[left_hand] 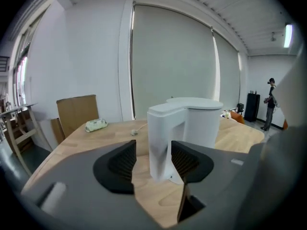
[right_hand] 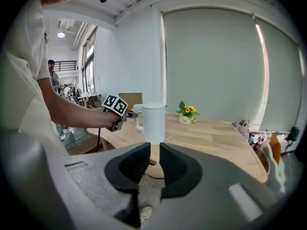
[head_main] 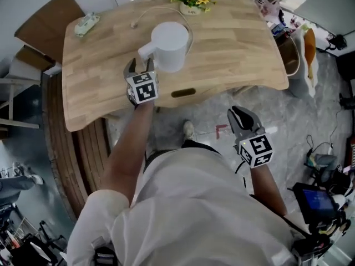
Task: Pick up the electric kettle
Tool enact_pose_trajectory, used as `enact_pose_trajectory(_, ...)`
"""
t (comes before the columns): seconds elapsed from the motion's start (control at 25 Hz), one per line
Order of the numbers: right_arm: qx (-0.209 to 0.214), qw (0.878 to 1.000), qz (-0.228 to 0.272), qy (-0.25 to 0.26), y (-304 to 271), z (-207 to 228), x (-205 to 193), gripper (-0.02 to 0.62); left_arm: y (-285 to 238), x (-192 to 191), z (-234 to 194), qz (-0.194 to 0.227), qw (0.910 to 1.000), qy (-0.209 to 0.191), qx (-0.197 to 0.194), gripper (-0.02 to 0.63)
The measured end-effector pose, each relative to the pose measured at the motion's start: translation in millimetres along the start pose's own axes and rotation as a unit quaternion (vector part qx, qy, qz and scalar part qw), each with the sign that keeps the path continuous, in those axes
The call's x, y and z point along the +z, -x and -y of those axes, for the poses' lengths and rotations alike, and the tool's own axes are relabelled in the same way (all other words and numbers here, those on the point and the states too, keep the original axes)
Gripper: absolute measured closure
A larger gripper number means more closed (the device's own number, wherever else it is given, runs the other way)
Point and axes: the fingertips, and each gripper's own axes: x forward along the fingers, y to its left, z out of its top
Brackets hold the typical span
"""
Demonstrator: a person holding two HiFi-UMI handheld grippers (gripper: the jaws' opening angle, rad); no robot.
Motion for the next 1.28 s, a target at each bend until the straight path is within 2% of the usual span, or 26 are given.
enact_pose_trajectory(0.2,0.014,0.999,-0.030,-0.003,-12.8,48.7,-14.2,0.548,-40.7,2.0,-6.5,-0.002,0.9989,0.027,0.039,0.368)
enact_pose_trajectory(0.4,0.037,0.999,-0.038,-0.006,-31.6,65.5,-14.7,0.548,-66.2,-6.3,-20.6,-0.003,0.9922,0.112,0.055,0.387)
enact_pose_trajectory(0.44,0.041,0.998,-0.040,-0.004,-33.1,68.2,-13.9,0.548,-69.7,-7.0,-20.8,-0.003,0.9901,0.128,0.058,0.397)
enact_pose_trajectory(0.52,0.047,0.998,-0.043,-0.001,-36.4,74.8,-13.4,0.548,-77.3,-6.2,-17.0,-0.001,0.9866,0.151,0.062,0.499)
enact_pose_trajectory(0.76,0.069,0.996,-0.050,-0.001,-56.5,85.6,-12.1,0.548,-88.1,-1.0,-25.4,0.003,0.9813,0.170,0.089,0.511)
enact_pose_trajectory(1.04,0.082,0.995,-0.050,0.001,-74.7,95.6,-5.8,0.548,-87.4,-2.9,-39.5,0.005,0.9687,0.220,0.114,0.511)
enact_pose_trajectory(1.28,0.090,0.995,-0.052,0.001,-86.6,100.2,-5.7,0.548,-77.8,4.9,-51.2,0.021,0.9637,0.237,0.121,0.511)
